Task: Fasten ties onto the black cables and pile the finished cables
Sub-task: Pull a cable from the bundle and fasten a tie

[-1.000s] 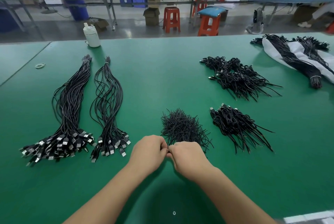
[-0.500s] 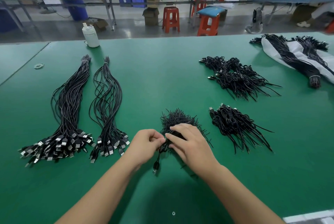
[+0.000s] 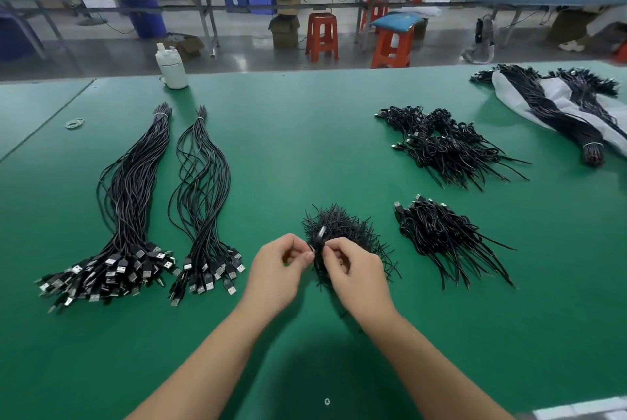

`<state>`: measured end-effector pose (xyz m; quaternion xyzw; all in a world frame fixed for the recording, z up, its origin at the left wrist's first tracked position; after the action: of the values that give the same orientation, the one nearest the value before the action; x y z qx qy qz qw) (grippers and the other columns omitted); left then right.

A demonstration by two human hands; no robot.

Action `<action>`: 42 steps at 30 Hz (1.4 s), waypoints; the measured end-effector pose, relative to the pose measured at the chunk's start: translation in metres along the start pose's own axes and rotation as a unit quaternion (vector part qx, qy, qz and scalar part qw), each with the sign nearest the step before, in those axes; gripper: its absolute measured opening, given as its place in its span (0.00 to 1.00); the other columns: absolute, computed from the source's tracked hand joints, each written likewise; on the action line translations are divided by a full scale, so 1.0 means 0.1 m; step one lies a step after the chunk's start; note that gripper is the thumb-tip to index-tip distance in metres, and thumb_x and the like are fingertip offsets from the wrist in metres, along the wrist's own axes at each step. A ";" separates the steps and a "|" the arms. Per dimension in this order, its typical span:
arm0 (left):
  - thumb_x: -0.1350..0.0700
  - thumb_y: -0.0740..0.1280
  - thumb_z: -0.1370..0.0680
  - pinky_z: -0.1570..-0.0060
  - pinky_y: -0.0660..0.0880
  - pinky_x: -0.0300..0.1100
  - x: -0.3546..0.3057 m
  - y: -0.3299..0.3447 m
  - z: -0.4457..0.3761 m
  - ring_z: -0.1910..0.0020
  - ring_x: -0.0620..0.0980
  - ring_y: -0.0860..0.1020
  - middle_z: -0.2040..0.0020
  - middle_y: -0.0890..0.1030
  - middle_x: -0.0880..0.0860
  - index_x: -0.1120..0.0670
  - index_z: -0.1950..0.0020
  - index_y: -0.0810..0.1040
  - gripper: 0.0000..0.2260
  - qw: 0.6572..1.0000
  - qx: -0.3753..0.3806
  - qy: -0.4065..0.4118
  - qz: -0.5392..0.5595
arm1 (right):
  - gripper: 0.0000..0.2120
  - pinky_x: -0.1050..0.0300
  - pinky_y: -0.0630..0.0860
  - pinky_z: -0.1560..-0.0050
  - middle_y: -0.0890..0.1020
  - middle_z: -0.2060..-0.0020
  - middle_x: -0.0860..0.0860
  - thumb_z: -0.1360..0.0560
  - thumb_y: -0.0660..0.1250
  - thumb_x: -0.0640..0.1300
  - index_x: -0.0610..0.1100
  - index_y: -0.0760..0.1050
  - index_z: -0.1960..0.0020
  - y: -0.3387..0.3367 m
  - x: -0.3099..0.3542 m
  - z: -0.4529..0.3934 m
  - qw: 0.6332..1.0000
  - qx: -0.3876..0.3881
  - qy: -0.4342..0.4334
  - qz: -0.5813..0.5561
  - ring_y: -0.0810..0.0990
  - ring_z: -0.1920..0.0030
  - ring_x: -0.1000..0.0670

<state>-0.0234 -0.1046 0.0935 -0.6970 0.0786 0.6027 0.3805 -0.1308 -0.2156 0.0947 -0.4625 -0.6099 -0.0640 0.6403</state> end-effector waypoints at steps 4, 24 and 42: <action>0.59 0.70 0.23 0.59 0.67 0.32 -0.28 -0.06 0.13 0.60 0.41 0.73 0.62 0.78 0.42 0.50 0.58 0.78 0.06 0.981 -0.078 0.134 -0.119 | 0.04 0.61 0.74 0.70 0.83 0.70 0.49 0.21 0.67 0.46 0.49 0.73 0.54 0.08 -0.17 -0.06 0.980 0.019 0.130 -0.151 0.79 0.74 0.53; 0.60 0.74 0.25 0.63 0.71 0.41 -0.06 -0.12 0.02 0.67 0.47 0.73 0.64 0.83 0.49 0.47 0.61 0.83 0.08 0.996 -0.021 0.053 0.070 | 0.07 0.59 0.80 0.55 0.85 0.59 0.47 0.23 0.70 0.36 0.43 0.82 0.47 0.13 -0.06 -0.10 0.942 0.168 0.103 -0.271 0.82 0.60 0.50; 0.61 0.68 0.21 0.54 0.74 0.40 -0.46 -0.18 0.25 0.57 0.43 0.75 0.55 0.78 0.46 0.55 0.52 0.79 0.02 0.947 -0.099 0.271 -0.139 | 0.10 0.54 0.79 0.50 0.81 0.60 0.46 0.19 0.64 0.35 0.46 0.81 0.45 0.13 0.01 -0.11 0.939 0.166 0.060 -0.296 0.79 0.59 0.50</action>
<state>-0.0447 -0.0929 0.1429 -0.8722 0.0208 0.3373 0.3537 -0.1147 -0.2151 0.0904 -0.1438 -0.6817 -0.1759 0.6954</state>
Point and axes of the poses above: each hand's wrist, its own z-axis away from the middle knuckle, its own y-axis out of the palm, x = y × z, the point moved 9 cm from there along -z, towards the middle knuckle
